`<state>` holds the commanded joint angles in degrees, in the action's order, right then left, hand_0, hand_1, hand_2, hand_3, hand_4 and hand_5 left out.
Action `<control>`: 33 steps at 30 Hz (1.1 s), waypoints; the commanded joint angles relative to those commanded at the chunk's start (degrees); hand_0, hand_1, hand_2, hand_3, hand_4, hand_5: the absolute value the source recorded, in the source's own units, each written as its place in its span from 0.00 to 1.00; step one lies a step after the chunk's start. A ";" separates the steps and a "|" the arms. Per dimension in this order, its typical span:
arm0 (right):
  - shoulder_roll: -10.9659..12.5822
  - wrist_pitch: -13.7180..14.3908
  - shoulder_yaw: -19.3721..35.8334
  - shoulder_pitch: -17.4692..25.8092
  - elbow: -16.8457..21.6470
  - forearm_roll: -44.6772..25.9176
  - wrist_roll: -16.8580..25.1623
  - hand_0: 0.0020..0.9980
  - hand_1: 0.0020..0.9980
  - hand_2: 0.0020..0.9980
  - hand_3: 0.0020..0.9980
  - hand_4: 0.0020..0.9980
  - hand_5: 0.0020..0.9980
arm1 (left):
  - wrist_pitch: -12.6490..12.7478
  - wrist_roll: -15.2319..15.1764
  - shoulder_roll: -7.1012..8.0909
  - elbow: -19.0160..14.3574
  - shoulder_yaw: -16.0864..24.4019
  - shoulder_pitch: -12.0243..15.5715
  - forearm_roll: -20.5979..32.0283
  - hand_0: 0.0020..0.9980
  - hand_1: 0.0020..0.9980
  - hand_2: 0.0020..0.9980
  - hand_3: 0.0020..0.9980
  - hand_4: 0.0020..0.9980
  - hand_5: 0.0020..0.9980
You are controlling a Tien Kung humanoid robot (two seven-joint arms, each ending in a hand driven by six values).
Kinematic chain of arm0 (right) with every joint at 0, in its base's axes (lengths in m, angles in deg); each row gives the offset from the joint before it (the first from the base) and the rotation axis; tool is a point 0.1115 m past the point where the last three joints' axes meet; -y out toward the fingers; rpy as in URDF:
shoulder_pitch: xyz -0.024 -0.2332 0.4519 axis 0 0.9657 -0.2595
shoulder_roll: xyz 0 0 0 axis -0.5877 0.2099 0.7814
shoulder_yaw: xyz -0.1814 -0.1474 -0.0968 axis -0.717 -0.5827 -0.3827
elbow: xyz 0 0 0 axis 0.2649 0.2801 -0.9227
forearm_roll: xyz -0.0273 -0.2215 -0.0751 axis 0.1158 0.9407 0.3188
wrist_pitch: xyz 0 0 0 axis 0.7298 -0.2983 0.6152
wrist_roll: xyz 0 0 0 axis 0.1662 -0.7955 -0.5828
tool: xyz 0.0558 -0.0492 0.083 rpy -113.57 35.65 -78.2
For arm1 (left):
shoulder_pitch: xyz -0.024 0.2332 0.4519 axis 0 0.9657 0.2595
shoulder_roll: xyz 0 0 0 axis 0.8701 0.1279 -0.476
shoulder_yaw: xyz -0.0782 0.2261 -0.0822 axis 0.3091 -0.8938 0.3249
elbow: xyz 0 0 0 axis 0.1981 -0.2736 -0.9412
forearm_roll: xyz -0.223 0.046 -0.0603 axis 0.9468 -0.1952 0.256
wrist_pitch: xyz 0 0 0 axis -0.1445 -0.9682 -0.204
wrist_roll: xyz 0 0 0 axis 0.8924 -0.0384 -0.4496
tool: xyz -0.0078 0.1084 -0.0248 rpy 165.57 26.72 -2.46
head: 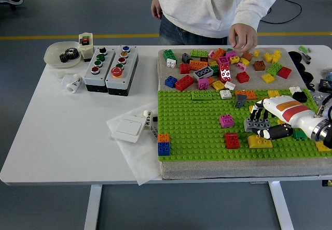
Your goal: Pick up the brick,pile it on top of brick,press brick,pick up the brick,pile it on top of brick,press brick
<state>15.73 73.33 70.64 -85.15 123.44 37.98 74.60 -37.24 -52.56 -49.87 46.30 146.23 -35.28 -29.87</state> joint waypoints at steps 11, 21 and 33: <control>1.74 -0.54 -0.71 1.59 0.61 -0.86 0.95 0.42 0.44 0.51 0.49 0.71 0.23 | -0.11 0.17 -0.21 0.00 0.19 0.34 -0.35 0.78 0.80 0.84 0.62 0.66 0.68; 1.59 -0.50 -1.00 2.08 -0.27 -1.43 1.45 0.42 0.44 0.51 0.49 0.71 0.25 | -0.16 0.23 -0.22 0.00 -0.41 0.20 0.09 0.78 0.80 0.84 0.62 0.66 0.68; 1.44 -0.62 -1.87 1.95 -1.92 -1.45 2.15 0.42 0.44 0.51 0.49 0.72 0.27 | -0.17 0.37 -0.29 0.00 -0.94 0.20 0.49 0.78 0.80 0.84 0.62 0.66 0.69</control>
<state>17.17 72.71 68.77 -83.20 121.53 36.53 76.75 -37.41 -52.20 -50.15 46.30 145.29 -35.08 -29.38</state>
